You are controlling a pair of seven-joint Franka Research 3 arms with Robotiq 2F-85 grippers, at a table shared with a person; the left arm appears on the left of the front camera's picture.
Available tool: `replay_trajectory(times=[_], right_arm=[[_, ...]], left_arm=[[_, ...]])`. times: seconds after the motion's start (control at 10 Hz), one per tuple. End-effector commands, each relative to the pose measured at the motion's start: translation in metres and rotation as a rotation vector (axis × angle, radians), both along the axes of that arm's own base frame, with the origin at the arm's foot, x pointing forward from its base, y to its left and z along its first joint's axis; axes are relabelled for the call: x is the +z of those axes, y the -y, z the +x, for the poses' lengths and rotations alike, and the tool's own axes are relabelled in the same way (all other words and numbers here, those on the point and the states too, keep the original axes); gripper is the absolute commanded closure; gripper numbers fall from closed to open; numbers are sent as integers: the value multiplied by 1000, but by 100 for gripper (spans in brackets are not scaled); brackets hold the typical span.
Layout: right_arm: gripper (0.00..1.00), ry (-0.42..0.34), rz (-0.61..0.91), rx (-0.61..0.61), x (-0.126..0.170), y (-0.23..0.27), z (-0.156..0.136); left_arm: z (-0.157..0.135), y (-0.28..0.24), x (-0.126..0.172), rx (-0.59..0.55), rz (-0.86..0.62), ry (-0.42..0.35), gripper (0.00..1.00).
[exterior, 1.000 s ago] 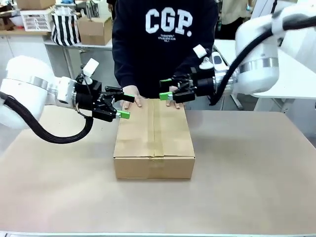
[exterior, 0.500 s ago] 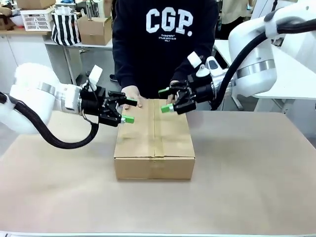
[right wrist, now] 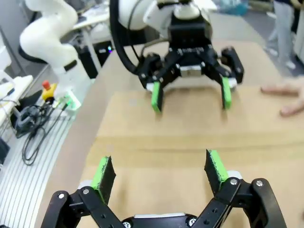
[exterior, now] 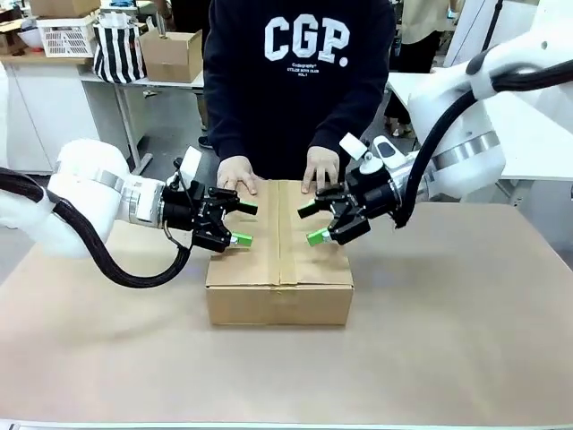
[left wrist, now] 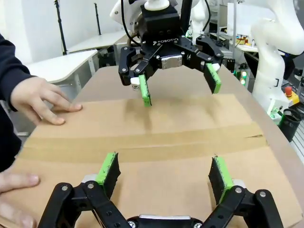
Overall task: Pack the gift set into the box.
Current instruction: Press and hold the closed box until the human finishes sealing it.
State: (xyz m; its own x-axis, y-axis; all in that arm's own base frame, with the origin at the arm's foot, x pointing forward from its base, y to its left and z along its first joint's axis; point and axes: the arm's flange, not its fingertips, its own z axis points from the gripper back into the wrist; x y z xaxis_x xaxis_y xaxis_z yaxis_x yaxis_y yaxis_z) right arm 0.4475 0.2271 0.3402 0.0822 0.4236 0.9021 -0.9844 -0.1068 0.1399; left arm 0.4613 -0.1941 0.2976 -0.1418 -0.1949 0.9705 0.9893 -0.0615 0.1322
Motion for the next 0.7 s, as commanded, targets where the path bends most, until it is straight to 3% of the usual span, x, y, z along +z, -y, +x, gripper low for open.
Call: replay_trajectory(times=[0.0,0.2,0.3,0.4,0.5,0.6], right_arm=[[0,-24,-76,-101,-16,0,3],[0,32,-91,-213,-26,-4,6],[0,75,-119,-242,-29,-6,8],[0,6,-72,-144,-20,9,7],[0,6,-72,-144,-20,9,7],[0,6,-72,-144,-20,9,7]], left_arm=[[3,0,-5,-27,13,-8,0],[2,-2,-7,-39,38,-40,0],[3,-1,-9,-30,58,-99,0],[4,-1,-10,-44,32,-149,0],[0,-1,-9,-22,28,-48,0],[0,-1,-9,-22,28,-48,0]])
